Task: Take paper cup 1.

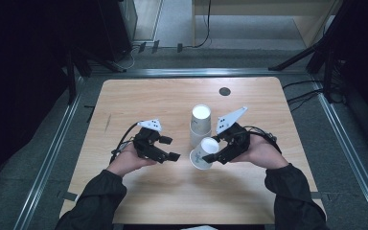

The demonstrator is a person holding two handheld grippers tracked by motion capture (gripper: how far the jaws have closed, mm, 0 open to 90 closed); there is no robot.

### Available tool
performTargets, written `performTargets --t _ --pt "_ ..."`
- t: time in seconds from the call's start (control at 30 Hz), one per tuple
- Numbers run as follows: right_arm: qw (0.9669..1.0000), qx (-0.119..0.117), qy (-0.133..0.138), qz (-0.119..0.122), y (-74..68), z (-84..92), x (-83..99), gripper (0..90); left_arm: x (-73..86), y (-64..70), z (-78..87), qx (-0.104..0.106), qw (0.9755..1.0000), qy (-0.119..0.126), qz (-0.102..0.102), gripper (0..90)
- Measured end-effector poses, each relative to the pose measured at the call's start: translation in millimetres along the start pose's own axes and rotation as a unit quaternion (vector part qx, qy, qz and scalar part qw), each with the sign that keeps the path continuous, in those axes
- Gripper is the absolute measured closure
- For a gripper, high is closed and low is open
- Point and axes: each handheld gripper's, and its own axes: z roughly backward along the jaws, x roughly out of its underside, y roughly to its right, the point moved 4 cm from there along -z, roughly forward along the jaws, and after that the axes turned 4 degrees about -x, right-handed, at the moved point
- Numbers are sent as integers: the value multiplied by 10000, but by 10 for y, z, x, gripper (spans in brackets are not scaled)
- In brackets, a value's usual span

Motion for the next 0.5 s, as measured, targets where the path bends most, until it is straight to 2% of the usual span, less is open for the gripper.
performTargets --t 0.1,0.17,0.3,0.43,0.5 --pt "9999 -27 105 -15 11 -74 39 342 -38 20 5 -40 9999 -39 -125 156" --pt "9999 -47 125 -41 12 -114 69 342 -55 29 8 36 9999 -14 -145 156" --pt "9997 -98 166 -147 28 -180 109 342 -63 54 -2 -9 9998 -31 -199 155" --pt "9996 -91 242 -121 17 -219 96 342 -72 104 -22 20 9996 -52 -267 151" --pt "9995 -101 265 -113 15 -229 91 342 -66 118 -31 48 9992 -100 -373 151"
